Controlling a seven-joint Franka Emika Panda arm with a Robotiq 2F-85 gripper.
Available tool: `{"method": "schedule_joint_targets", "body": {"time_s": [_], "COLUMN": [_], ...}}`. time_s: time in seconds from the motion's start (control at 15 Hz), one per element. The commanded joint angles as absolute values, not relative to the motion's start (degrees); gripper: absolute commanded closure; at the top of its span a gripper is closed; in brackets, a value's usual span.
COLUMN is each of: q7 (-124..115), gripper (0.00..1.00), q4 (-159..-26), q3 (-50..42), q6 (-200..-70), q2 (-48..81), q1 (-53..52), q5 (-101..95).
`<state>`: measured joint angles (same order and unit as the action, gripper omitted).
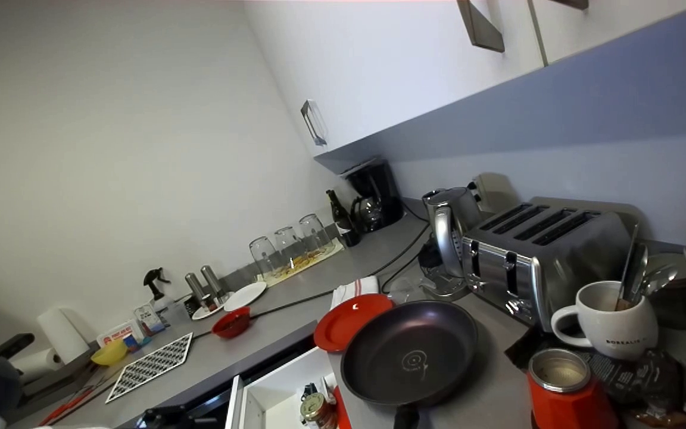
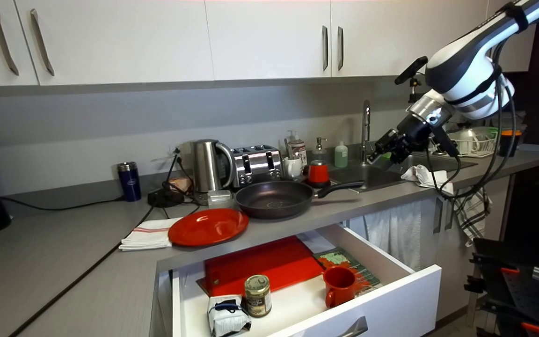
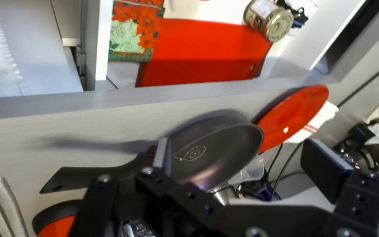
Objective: Move the black pan to the left
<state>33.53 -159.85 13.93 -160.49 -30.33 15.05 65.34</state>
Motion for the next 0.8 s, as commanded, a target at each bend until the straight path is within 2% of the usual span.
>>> {"method": "schedule_joint_targets", "body": {"time_s": [0.0,0.33,0.73], "q7": [28.5,28.79,30.54], "gripper": [0.0,0.0,0.0], "q4": [-159.78,-159.13,-158.81], "q3": [16.08,14.97,16.95], "q6": [-146.63,-128.6,-119.9], "q2": [-31.68,-36.91,-41.41], "q1": [24.07,29.82,30.34], "q5": [49.56,36.79,32.6]}}
